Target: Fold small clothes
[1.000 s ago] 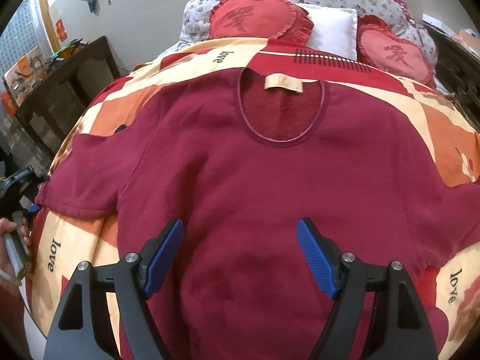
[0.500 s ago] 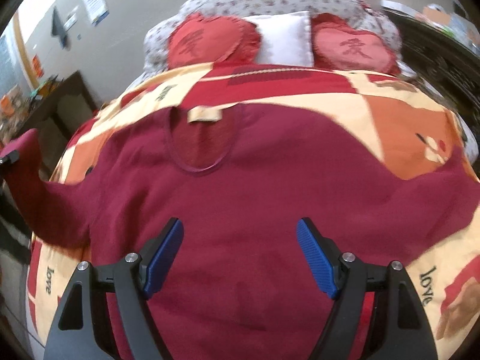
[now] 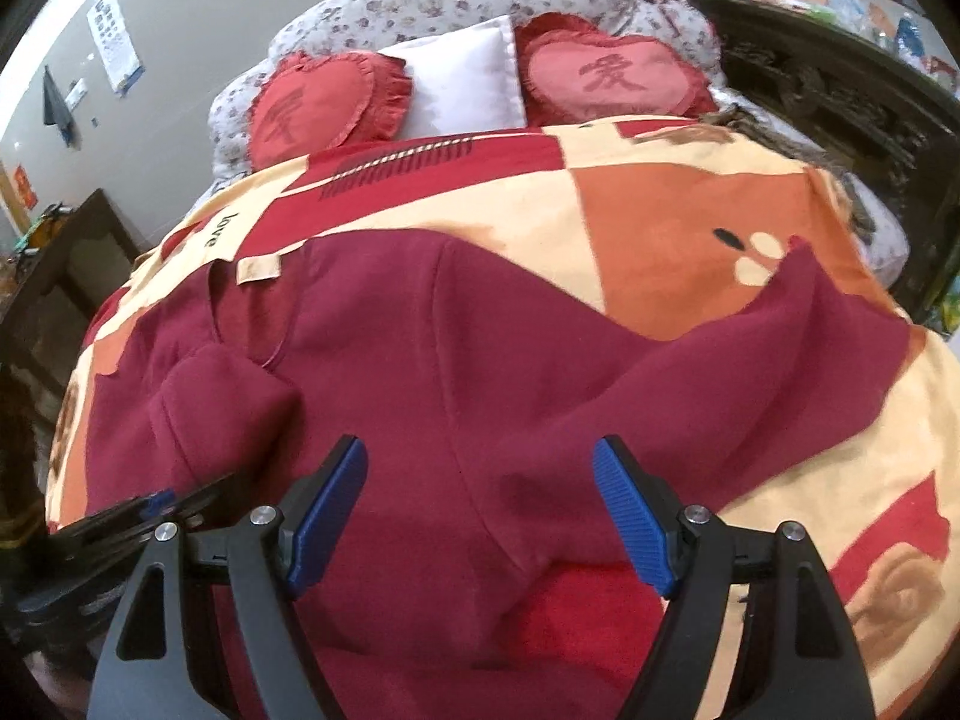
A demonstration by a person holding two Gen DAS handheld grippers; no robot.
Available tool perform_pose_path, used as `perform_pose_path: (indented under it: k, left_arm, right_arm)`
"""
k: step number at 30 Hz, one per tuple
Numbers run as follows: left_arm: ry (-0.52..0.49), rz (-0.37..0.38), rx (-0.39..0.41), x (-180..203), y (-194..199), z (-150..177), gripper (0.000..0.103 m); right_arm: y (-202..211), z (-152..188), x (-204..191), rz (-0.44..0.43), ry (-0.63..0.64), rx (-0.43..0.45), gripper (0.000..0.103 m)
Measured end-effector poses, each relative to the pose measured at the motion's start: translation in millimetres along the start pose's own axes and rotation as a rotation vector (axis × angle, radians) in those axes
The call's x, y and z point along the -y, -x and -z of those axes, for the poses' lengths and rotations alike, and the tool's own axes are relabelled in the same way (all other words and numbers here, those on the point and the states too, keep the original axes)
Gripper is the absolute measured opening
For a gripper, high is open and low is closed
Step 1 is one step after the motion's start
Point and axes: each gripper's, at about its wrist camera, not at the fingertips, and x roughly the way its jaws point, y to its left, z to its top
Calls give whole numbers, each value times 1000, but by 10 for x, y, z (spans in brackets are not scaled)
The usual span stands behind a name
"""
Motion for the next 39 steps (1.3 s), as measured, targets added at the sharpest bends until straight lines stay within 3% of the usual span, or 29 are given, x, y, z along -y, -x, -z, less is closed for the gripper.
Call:
perform_pose_path:
  k: [2,4,7,11,14,16,18,19,20,21,25,28,31,35,37,39]
  left_arm:
    - [-20,-17,78,-58,341,45,87]
    - [-56,-110,211,-193,762,139,94]
    - [-123,-246,257,-415,1028,210,94]
    - [-126,-411,221,-773,1012,287,94]
    - [-68,-435,219,-990,955,302,94]
    - [-33,-440,211,-1048,890,295,94]
    - [-10,-448,199,-1095,832,282,94]
    - [-7,-449,199,-1081,796,249,94]
    - [-6,-449,203,-1070,801,242,94]
    - [-10,-448,215,-1042,813,212,94]
    - [-10,-422,275,-938,847,64,94]
    - [-1,-424,273,-862,728,-30,94]
    - [-15,-467,240,-803,503,-60,94]
    - [-53,-518,138,-820,137,-28,94]
    - [-53,-533,93,-879,38,-11,94]
    - [-35,-520,110,-925,80,-1,94]
  right_arm:
    - [-45,5,-83,-66,17,-9,100]
    - [-68,30,-197,-109,46,-5,100]
    - [-128,63,-458,-123,122,6,99]
    - [-186,82,-876,-172,219,7,100]
    - [-282,107,-1269,-186,327,17,100]
    - [-473,126,-1515,-134,401,8,99]
    - [-669,94,-1584,-114,418,-32,87]
    - [-748,43,-1562,-132,403,-60,58]
    - [-758,-22,-1494,-141,371,-69,39]
    - [-704,-87,-1416,-151,338,-53,38]
    - [-138,-326,-967,-132,268,140,37]
    - [55,-346,-563,-63,201,212,37]
    - [-55,-277,-188,31,129,187,37]
    - [-379,-152,109,3,71,26,40]
    - [-287,-73,162,29,101,43,46]
    - [-123,-82,295,83,95,99,50]
